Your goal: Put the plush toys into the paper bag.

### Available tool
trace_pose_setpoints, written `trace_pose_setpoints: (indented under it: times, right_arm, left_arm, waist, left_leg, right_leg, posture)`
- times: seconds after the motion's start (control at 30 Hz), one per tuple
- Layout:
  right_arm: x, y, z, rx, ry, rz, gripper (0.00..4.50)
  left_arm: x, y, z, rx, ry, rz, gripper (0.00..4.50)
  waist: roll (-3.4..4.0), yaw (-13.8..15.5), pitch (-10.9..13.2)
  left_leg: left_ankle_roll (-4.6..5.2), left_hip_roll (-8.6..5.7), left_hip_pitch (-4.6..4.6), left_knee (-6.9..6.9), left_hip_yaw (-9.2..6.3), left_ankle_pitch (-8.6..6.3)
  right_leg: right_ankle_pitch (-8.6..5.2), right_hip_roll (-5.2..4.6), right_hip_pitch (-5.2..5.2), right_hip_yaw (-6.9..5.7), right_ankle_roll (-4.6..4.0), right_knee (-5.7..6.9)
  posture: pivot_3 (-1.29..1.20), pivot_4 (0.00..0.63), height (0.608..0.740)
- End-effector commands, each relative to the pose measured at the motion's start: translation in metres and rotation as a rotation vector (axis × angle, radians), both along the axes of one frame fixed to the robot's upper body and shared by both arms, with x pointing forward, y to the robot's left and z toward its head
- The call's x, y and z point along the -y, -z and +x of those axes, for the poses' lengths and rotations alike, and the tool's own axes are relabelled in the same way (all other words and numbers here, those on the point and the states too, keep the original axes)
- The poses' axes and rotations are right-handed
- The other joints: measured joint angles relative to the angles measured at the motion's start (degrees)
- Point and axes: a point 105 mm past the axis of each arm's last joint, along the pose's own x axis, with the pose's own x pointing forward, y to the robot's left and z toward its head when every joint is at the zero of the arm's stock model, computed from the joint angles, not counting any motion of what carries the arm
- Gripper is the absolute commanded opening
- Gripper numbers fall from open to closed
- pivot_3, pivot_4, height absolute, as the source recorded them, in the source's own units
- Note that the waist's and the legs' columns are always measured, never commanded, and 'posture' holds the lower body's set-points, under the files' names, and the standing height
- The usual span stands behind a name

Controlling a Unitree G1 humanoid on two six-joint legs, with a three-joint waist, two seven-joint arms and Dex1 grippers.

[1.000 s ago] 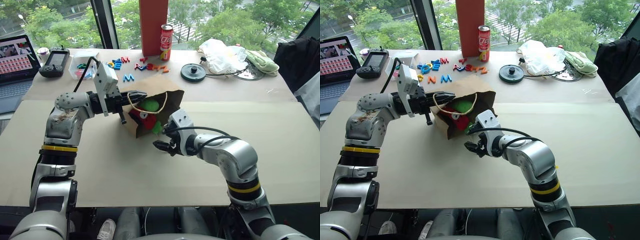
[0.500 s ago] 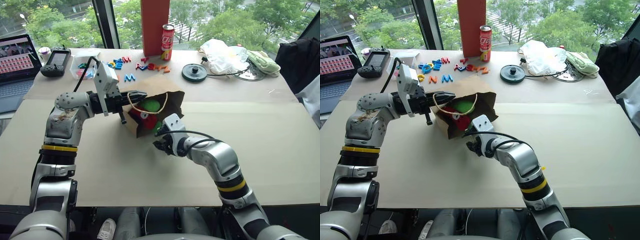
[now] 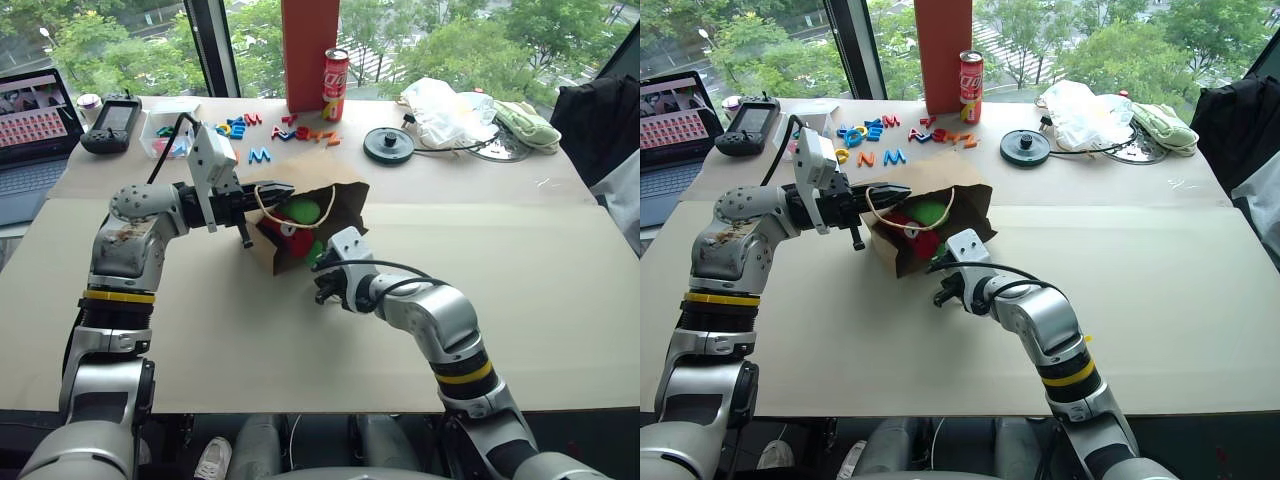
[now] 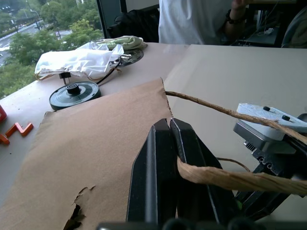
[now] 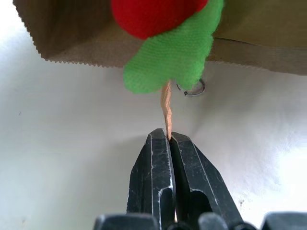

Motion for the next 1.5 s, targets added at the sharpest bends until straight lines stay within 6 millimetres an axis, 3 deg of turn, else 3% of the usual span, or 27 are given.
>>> trace_pose_setpoints:
  times: [0.03,0.23,0.37,0.47,0.57,0.63,0.77,0.87,0.97,1.5]
  right_arm:
    - [0.003,-0.022,0.001,0.079,0.0,0.077,0.19]
    - [0.036,-0.058,0.005,0.201,0.042,0.135,0.19]
    - [0.056,-0.103,0.007,0.357,0.052,0.174,0.19]
    - [0.064,-0.133,0.004,0.465,0.039,0.173,0.19]
    - [0.065,-0.147,0.001,0.529,0.022,0.146,0.19]
    - [0.063,-0.15,-0.001,0.558,0.005,0.11,0.19]
    - [0.052,-0.141,-0.007,0.569,-0.052,0.032,0.19]
    - [0.044,-0.123,-0.009,0.523,-0.096,-0.028,0.19]
    - [0.04,-0.123,-0.008,0.523,-0.102,-0.018,0.19]
    - [0.045,-0.133,0.006,0.553,-0.045,-0.006,0.19]
  left_arm:
    - [0.003,-0.015,-0.001,0.054,0.017,-0.016,0.0]
    - [0.007,-0.023,0.003,0.038,0.01,-0.108,0.0]
    - [0.008,-0.036,0.009,0.016,-0.023,-0.234,0.0]
    - [0.005,-0.048,0.017,-0.016,-0.085,-0.382,0.0]
    - [0.005,-0.047,0.019,-0.057,-0.123,-0.469,0.0]
    - [0.007,-0.039,0.017,-0.081,-0.135,-0.483,0.0]
    - [0.004,-0.019,0.016,-0.125,-0.189,-0.486,0.0]
    - [0.002,0.005,0.013,-0.157,-0.211,-0.428,0.0]
    - [0.0,0.015,0.013,-0.171,-0.227,-0.404,0.0]
    - [-0.007,0.003,0.014,-0.16,-0.246,-0.454,0.0]
  waist:
    - [0.0,0.01,0.0]
    - [0.0,0.25,0.0]
    - [0.0,0.21,0.0]
    - [0.0,0.04,0.0]
    - [0.0,-0.1,0.0]
    - [-0.01,-0.03,0.0]
    - [0.0,-0.06,0.0]
    - [0.0,0.08,0.0]
    - [0.0,0.13,0.0]
    - [0.0,0.24,0.0]
  left_leg:
    - [0.0,0.0,0.0,0.0,0.0,0.0]
    - [0.0,-0.02,-0.01,0.01,-0.01,0.0]
    - [0.0,-0.03,-0.03,0.01,-0.04,0.0]
    - [0.01,-0.02,-0.02,-0.01,-0.25,0.0]
    - [0.01,-0.03,0.0,-0.03,-0.54,-0.01]
    - [0.01,-0.04,-0.01,-0.04,-0.6,-0.01]
    - [0.01,-0.09,-0.01,-0.04,-0.6,0.0]
    - [0.0,-0.09,-0.02,-0.04,-0.63,0.01]
    - [0.0,-0.1,0.0,-0.03,-0.63,0.01]
    - [-0.02,-0.11,-0.02,-0.07,-0.65,0.02]
  right_leg:
    - [0.0,0.0,0.0,0.0,0.0,0.0]
    - [0.0,-0.03,0.02,-0.01,0.01,-0.02]
    - [0.0,-0.02,0.02,0.0,0.01,-0.05]
    - [0.0,0.0,0.0,0.01,0.01,-0.02]
    - [0.0,0.04,0.02,0.01,0.01,-0.03]
    - [0.0,0.05,0.03,0.0,0.01,-0.03]
    - [0.0,-0.02,0.05,0.01,0.01,-0.04]
    - [0.0,0.0,0.04,-0.01,0.01,-0.04]
    - [-0.01,-0.02,0.06,-0.01,0.01,-0.37]
    - [0.0,-0.01,0.12,-0.03,0.01,-0.53]
  posture:
    - [0.0,0.15,0.739]
    - [0.0,0.15,0.739]
    - [0.0,0.15,0.739]
    - [0.0,0.15,0.739]
    - [0.0,0.15,0.739]
    - [0.0,0.15,0.739]
    - [0.0,0.15,0.739]
    - [0.0,0.15,0.739]
    - [0.0,0.15,0.739]
    - [0.0,0.15,0.739]
